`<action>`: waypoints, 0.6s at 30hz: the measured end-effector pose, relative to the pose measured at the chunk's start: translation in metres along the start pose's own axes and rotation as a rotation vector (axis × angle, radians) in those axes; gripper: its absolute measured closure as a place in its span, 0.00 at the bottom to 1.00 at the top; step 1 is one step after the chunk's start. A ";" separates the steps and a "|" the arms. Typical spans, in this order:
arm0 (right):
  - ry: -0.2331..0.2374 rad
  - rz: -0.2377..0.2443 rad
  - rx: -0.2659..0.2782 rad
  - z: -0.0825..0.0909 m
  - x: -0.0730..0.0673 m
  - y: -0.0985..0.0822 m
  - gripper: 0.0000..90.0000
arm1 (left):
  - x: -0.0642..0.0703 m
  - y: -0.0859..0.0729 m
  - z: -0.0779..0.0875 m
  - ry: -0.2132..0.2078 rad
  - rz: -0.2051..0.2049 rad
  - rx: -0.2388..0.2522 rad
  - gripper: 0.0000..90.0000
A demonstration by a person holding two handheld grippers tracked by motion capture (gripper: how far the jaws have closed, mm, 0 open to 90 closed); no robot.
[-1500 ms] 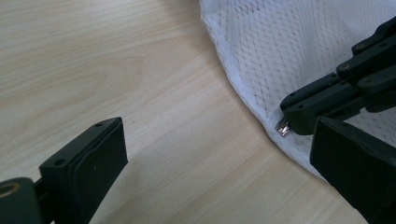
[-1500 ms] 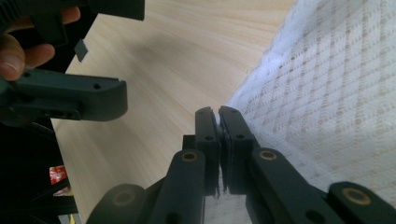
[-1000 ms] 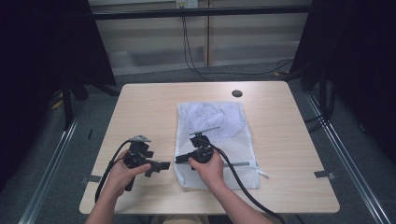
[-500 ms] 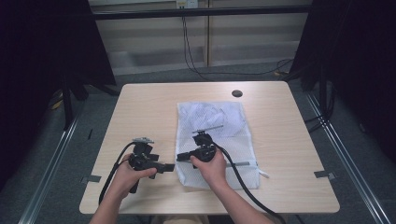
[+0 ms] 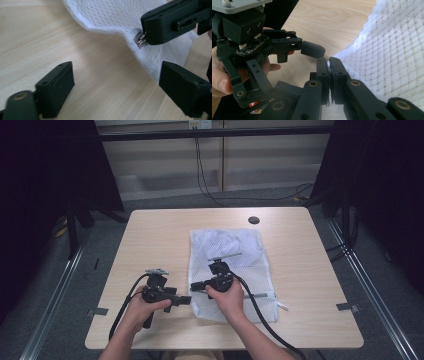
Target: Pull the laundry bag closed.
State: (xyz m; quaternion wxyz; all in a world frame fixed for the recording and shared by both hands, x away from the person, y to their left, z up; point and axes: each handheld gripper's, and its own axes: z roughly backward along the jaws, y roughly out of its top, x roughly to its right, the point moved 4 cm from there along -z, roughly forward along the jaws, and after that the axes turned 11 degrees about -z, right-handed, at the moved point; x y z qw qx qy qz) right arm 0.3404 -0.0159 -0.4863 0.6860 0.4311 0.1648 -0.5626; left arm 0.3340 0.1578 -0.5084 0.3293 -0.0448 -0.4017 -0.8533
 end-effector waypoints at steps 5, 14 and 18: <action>-0.002 0.002 -0.004 0.000 0.000 0.000 0.96 | 0.001 0.000 -0.001 -0.010 -0.008 0.005 0.27; -0.007 0.006 -0.002 0.000 0.000 0.000 0.96 | 0.006 0.003 -0.004 -0.078 -0.014 0.063 0.31; -0.007 0.004 -0.003 -0.001 0.000 0.000 0.96 | 0.009 0.004 -0.008 -0.101 0.018 0.064 0.32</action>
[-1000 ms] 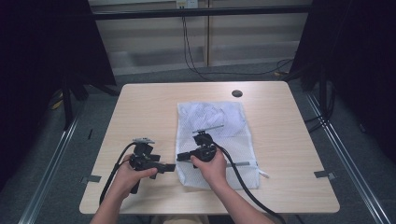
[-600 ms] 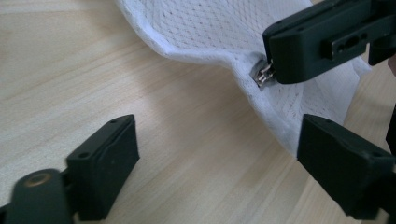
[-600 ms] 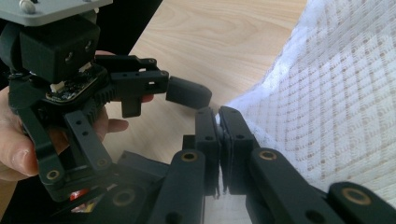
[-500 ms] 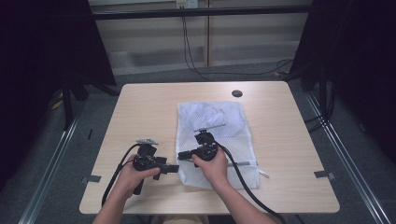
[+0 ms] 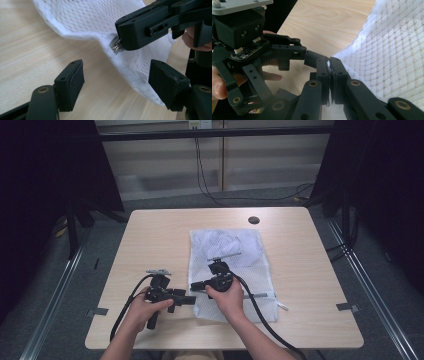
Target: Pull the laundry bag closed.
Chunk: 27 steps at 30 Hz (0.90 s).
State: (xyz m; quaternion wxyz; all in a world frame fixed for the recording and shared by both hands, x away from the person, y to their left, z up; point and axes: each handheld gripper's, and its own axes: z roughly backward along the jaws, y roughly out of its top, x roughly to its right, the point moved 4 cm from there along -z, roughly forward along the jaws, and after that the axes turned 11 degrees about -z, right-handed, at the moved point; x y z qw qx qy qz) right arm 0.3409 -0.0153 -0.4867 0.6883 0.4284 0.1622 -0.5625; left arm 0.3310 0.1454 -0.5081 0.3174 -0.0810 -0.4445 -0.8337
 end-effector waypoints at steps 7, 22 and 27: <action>0.000 0.000 -0.002 0.000 -0.001 0.000 0.96 | 0.002 0.004 -0.007 -0.030 0.028 0.017 0.37; 0.004 0.005 0.006 0.002 -0.002 0.000 0.96 | 0.005 0.006 -0.017 -0.050 0.072 0.012 0.51; 0.005 0.004 0.008 0.002 -0.002 0.000 0.96 | 0.004 0.004 -0.019 -0.063 0.073 0.009 0.59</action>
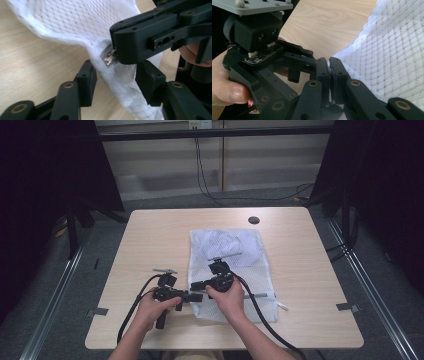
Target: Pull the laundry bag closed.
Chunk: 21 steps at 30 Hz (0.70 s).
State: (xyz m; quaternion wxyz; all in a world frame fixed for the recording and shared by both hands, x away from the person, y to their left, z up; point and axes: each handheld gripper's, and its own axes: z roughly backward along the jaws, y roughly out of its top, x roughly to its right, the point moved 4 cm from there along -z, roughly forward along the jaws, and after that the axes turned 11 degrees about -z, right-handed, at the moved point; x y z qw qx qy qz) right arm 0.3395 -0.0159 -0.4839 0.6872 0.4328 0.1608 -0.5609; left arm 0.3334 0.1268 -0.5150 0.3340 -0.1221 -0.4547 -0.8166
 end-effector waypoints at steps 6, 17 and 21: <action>0.001 0.001 -0.004 -0.001 0.000 -0.001 0.96 | -0.001 -0.001 -0.003 -0.019 0.038 0.012 0.66; 0.004 -0.003 -0.002 0.000 -0.001 -0.001 0.96 | -0.001 0.000 -0.001 -0.005 0.093 -0.006 0.86; 0.004 -0.001 0.001 0.002 -0.001 0.000 0.96 | 0.000 0.002 0.001 0.029 0.124 -0.011 0.96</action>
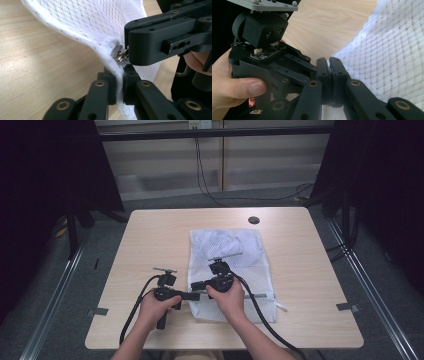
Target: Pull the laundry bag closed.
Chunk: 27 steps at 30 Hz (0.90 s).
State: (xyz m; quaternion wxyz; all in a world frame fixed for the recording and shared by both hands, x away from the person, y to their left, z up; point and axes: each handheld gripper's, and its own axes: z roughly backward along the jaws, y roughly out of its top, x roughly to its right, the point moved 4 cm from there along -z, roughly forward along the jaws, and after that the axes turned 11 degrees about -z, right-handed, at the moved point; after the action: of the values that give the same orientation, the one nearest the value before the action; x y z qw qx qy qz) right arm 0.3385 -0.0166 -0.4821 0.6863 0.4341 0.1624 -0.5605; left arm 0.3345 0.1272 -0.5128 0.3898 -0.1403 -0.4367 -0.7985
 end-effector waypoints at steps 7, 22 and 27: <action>-0.009 0.010 -0.006 0.004 0.001 0.000 0.96 | 0.003 0.001 -0.001 0.029 0.029 0.002 0.97; -0.010 -0.013 -0.010 0.012 0.013 -0.002 0.96 | 0.001 0.000 -0.001 0.019 0.053 0.004 0.97; -0.004 -0.025 -0.013 0.014 0.016 -0.003 0.96 | 0.001 0.000 -0.001 0.014 0.055 0.005 0.97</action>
State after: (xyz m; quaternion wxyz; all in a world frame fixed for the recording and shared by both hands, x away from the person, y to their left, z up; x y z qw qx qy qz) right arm 0.3372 -0.0376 -0.4867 0.6823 0.4263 0.1702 -0.5690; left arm 0.3338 0.1256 -0.5126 0.4150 -0.1454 -0.4319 -0.7875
